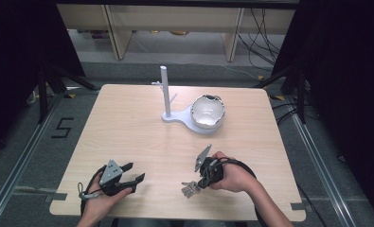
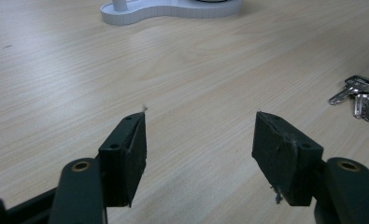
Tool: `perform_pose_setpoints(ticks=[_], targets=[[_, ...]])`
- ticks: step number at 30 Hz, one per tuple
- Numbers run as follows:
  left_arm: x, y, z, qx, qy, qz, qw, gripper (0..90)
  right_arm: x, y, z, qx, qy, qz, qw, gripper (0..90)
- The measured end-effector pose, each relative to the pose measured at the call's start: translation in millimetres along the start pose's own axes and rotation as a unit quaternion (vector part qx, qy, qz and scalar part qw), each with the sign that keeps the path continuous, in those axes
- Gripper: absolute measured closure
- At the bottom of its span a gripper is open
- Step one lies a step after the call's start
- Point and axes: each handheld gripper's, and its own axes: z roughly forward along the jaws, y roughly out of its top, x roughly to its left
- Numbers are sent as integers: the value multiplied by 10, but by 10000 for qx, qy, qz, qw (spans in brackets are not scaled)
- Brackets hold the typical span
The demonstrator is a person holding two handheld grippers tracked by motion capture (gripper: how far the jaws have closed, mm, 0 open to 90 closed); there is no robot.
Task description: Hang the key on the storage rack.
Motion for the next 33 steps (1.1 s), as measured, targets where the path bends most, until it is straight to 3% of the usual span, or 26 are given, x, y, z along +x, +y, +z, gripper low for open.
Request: perform_pose_setpoints(ticks=[2,5,7,10,15,17,19,20,21,22,23,24,25,26,27,30,31,33], targets=[[-8,7,-3,5,14,-1,10000,350,-5,10,-31,-3,-3,-58,10000,895],[-20,20,7,-34,-52,30,10000,349,0,44,-160,82,-71,157,9998,896],[-32,28,7,2,-57,71,10000,348,-30,72,-199,2,-45,-48,10000,896],[-53,37,13,2,-60,66,10000,347,-24,101,-280,52,-120,66,9999,896],[-162,148,62,6,-370,270,9989,345,-33,170,-416,153,-208,132,9996,896],[-225,201,117,-69,-642,288,9975,342,-40,210,-469,162,-269,91,9995,897],[-377,289,238,27,-932,445,9947,335,-42,264,-530,179,-315,67,9993,896],[-377,289,238,27,-932,445,9947,340,-42,264,-530,179,-315,67,9993,896],[-494,342,334,33,-1161,516,9919,348,-49,313,-564,155,-345,-9,9993,896],[-494,342,334,33,-1161,516,9919,347,-49,313,-564,155,-345,-9,9993,896],[-612,392,433,76,-1371,575,9889,350,-49,353,-592,165,-385,41,9991,896],[-612,392,433,76,-1371,575,9889,354,-49,353,-592,165,-385,41,9991,896],[-726,431,524,74,-1536,622,9862,363,-59,388,-604,139,-421,43,9990,896],[-775,448,566,88,-1586,628,9853,371,-73,407,-608,63,-421,-43,9991,896],[-818,462,610,118,-1607,650,9848,379,-68,426,-616,129,-438,69,9989,896],[-917,483,747,219,-1494,648,9864,408,-79,476,-631,63,-496,187,9986,896],[-930,489,782,245,-1467,659,9867,414,-106,495,-628,-7,-489,38,9988,896],[-958,497,837,261,-1434,576,9876,421,-114,506,-628,-54,-479,41,9988,896]])
